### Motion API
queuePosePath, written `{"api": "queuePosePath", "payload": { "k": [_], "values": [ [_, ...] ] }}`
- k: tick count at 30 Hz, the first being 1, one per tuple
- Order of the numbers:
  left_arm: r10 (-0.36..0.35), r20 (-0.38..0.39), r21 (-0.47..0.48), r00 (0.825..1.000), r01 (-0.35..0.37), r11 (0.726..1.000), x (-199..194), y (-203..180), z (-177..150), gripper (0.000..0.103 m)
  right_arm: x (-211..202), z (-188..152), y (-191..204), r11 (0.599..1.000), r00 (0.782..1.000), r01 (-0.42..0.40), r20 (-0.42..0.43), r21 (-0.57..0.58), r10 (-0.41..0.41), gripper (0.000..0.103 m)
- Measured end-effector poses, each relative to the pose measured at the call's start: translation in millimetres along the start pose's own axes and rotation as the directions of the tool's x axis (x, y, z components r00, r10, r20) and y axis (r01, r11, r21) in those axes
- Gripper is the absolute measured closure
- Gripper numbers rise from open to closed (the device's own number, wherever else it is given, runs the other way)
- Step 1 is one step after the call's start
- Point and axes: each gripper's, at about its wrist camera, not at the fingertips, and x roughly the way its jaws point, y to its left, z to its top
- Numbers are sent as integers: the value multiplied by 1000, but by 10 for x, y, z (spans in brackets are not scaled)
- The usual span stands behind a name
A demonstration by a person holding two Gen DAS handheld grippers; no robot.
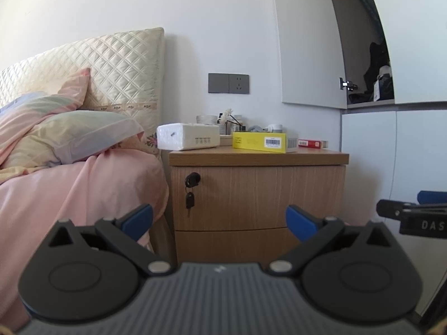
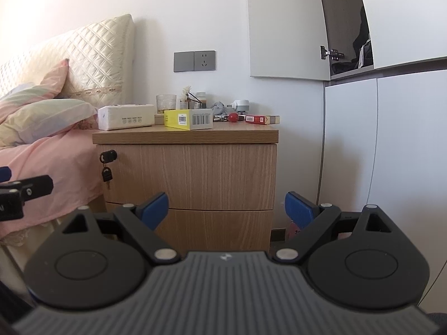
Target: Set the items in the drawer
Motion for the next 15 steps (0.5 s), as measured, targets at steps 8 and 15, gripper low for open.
{"api": "queuePosePath", "payload": {
  "k": [8, 15],
  "values": [
    [-5, 5, -1, 1000, 5, 1000, -11, 5, 4, 0, 8, 2, 6, 1000, 1000, -1, 1, 0, 1, 11],
    [-11, 8, 1, 1000, 11, 1000, -23, -8, 1, 0, 4, -1, 10, 1000, 1000, -1, 4, 1, 1, 11]
  ]
}}
